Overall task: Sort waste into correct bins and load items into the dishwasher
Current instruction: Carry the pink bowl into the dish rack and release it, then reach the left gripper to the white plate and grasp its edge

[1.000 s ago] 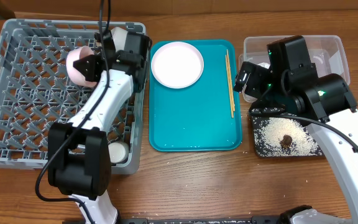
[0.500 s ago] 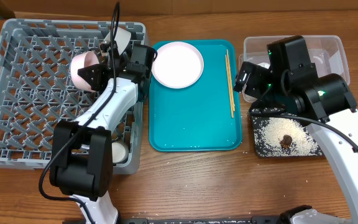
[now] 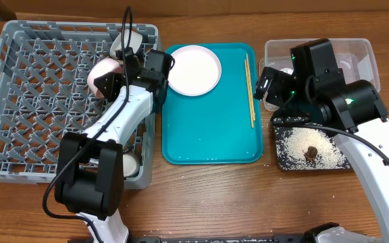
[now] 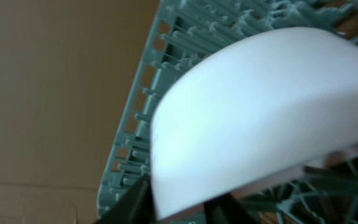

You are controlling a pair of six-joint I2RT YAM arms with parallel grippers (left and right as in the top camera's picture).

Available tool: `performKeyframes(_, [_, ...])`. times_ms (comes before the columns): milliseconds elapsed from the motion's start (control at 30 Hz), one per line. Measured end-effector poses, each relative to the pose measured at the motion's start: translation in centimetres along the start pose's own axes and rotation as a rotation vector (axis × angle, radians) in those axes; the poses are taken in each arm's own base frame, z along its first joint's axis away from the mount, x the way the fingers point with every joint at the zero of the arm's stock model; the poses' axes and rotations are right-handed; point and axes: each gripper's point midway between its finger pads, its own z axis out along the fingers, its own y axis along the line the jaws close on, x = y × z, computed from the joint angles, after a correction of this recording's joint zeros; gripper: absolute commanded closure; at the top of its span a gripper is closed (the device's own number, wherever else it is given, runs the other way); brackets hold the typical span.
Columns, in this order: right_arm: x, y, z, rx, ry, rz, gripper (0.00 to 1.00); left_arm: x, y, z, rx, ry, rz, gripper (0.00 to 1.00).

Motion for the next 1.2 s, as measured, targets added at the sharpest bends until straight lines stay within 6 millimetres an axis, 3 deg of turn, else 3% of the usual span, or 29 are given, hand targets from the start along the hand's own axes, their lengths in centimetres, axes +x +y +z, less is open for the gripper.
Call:
performKeyframes(33, [0.0,0.0,0.0,0.000,0.000,0.000,0.00,0.1,-0.3,-0.1,0.013,-0.001,0.021,0.64])
performKeyframes(133, [0.0,0.0,0.0,0.000,-0.001,0.000,0.00,0.0,-0.9,-0.6,0.039,-0.009,0.060,0.23])
performKeyframes(167, [0.0,0.0,0.0,-0.001,0.000,0.000,0.00,0.0,-1.2,-0.7,0.054,-0.010,0.063,0.03])
performKeyframes(200, [0.0,0.0,0.0,0.000,-0.001,0.000,0.00,0.0,-1.7,-0.9,0.074,-0.013,0.061,0.00])
performKeyframes(600, [0.0,0.0,0.0,0.000,0.000,0.000,0.00,-0.4,-4.5,-4.0,0.206,-0.045,0.031,0.00])
performKeyframes(700, [0.0,0.0,0.0,0.000,0.000,0.000,0.00,-0.7,-5.4,-5.0,0.327,-0.003,0.026,0.00])
performKeyframes(867, [0.0,0.0,0.0,0.000,0.000,0.000,0.00,-5.1,-7.2,-9.6,0.684,0.002,-0.100,0.00])
performKeyframes(933, [0.0,0.0,0.0,-0.001,0.000,0.000,0.00,-7.9,-8.5,-13.0,0.911,-0.029,-0.172,0.00])
performKeyframes(1000, [0.0,0.0,0.0,0.000,-0.001,0.000,0.00,-9.3,-9.2,-15.5,1.062,-0.045,-0.217,0.00])
performKeyframes(1067, [0.0,0.0,0.0,0.000,-0.001,0.000,0.00,-9.7,-10.0,-17.5,1.177,-0.014,-0.269,0.00])
performKeyframes(1200, [0.0,0.0,0.0,0.000,0.000,0.000,0.00,-9.1,-11.4,-18.2,1.222,0.110,-0.382,0.00])
